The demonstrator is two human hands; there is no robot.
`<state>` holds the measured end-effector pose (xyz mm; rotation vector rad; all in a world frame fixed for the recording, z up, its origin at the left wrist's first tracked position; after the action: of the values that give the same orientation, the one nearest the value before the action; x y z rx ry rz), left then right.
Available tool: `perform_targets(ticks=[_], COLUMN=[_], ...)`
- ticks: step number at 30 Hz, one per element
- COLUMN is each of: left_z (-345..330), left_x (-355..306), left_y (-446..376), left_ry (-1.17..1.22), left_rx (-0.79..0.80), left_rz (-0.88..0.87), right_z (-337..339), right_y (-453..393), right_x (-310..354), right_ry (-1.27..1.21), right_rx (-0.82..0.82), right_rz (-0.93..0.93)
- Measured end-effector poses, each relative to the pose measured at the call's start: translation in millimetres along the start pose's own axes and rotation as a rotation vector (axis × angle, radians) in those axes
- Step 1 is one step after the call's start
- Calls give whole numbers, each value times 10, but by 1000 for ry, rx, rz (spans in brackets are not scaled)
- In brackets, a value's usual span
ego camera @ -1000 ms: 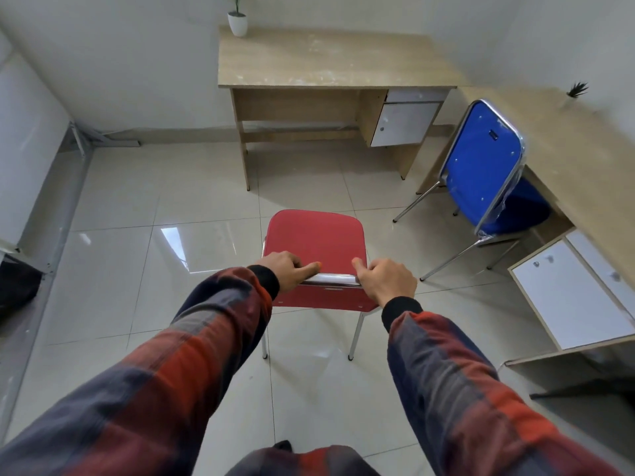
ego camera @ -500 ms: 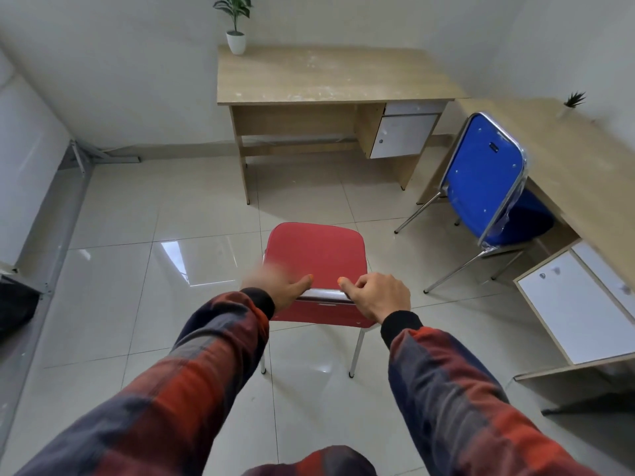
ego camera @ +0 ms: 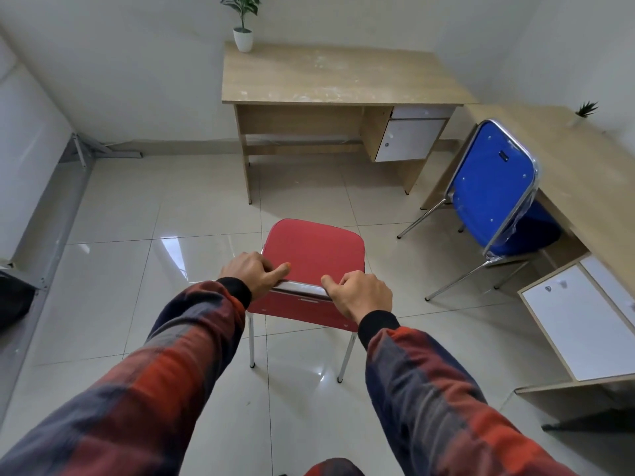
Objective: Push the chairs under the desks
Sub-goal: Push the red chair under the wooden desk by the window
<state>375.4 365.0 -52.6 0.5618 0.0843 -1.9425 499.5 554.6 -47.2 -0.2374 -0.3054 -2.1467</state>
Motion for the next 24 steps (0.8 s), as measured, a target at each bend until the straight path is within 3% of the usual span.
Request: perform_targets(ticks=[7, 12, 24], left_z=[25, 83, 173], left_x=[-205, -210, 197], left_y=[-35, -56, -163], left_ry=[18, 42, 129], left_rx=[-42, -47, -72], left_rz=[61, 7, 46], right_z=[140, 104, -113], right_y=[-175, -210, -159], right_x=[-138, -91, 250], right_ry=[-45, -41, -66], right_rx=[-8, 5, 9], right_rz=[46, -10, 0])
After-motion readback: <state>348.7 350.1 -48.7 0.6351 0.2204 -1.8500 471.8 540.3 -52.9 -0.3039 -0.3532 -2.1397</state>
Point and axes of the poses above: each hand's wrist, its own y-axis away from the middle knuckle, its own z-axis out of the back of the hand, x = y × z, the point moved 4 cm from there along -y, towards the middle knuckle
